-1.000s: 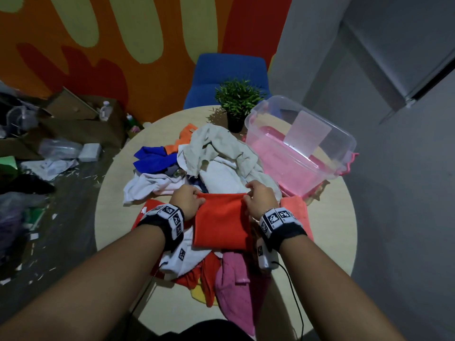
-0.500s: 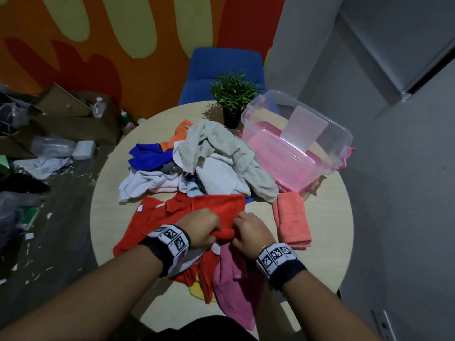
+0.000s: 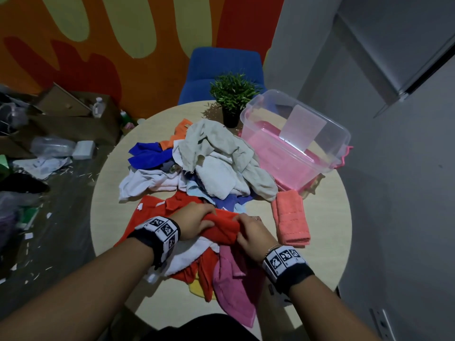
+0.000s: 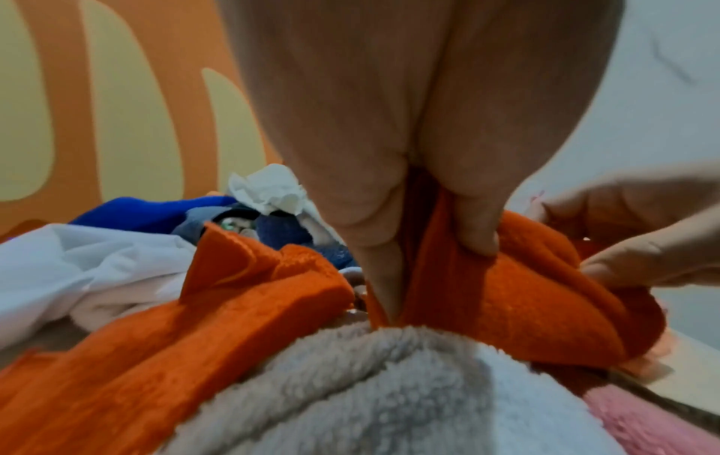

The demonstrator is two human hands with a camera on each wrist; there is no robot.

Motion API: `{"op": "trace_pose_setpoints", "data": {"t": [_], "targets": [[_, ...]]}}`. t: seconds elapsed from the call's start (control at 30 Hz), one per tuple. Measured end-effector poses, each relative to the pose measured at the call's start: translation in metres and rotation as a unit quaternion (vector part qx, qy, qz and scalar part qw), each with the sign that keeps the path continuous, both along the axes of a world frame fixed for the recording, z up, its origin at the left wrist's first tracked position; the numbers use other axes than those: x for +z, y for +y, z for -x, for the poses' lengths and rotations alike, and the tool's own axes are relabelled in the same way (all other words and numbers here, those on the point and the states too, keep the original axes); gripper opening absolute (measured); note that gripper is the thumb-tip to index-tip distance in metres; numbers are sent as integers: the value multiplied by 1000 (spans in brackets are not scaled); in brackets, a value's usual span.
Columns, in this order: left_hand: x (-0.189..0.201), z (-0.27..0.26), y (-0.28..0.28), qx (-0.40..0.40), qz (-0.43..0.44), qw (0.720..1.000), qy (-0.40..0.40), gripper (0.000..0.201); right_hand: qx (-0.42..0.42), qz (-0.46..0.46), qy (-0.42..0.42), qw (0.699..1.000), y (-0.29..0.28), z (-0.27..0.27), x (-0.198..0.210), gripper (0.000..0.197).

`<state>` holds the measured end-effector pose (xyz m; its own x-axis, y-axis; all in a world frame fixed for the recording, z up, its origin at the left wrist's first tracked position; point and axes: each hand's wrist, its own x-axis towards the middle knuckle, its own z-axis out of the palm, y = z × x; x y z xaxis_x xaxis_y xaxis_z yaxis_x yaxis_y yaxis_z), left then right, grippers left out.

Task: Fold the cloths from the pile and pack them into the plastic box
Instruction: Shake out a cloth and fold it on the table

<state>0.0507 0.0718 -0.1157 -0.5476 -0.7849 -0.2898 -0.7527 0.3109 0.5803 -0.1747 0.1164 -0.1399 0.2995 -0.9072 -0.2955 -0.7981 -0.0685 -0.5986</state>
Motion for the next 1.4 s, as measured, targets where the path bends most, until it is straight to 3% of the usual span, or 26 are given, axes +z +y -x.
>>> {"op": "trace_pose_setpoints", "data": {"t": [0.13,0.23,0.33,0.4,0.53,0.63,0.7,0.8,0.87,0.93,1.0,1.07,1.17,1.23,1.33,1.4], "targets": [[-16,0,-8,73,27,997,11,17,-94,13,-11,995,-15,-1,-1,25],[-28,1,-10,132,44,990,-8,22,-110,15,24,994,-23,-6,-7,19],[-37,4,-13,162,33,986,-35,35,-81,21,101,991,-25,-11,-12,23],[-38,8,-14,141,22,986,-91,43,-50,33,107,992,-25,-15,-15,27],[-29,12,-12,112,21,984,-140,38,4,35,135,990,-21,-21,-16,51],[-19,11,-11,97,31,992,-74,20,16,68,170,983,-15,-21,-16,53],[-10,9,-10,55,29,998,-3,23,38,77,175,981,-13,-21,-14,53],[10,10,-11,3,9,998,61,21,42,74,103,991,-11,-20,-5,49],[23,14,-16,4,-13,993,119,25,11,77,33,996,-9,-20,5,34],[34,20,-22,56,-32,977,203,37,-52,56,-51,996,-10,-15,14,25],[44,31,-24,140,-72,946,282,55,-120,37,-173,977,-13,-8,26,28],[48,47,-22,187,-136,916,328,56,-159,52,-251,954,-16,-1,38,27],[40,73,-22,244,-192,865,394,32,-187,72,-258,945,-18,12,45,32],[36,91,-25,301,-188,842,407,28,-205,78,-265,939,-13,26,44,45],[25,122,-33,325,-155,850,384,19,-173,107,-228,952,-6,48,39,52],[15,143,-36,335,-148,854,370,27,-130,114,-193,966,-3,65,38,50]]}}
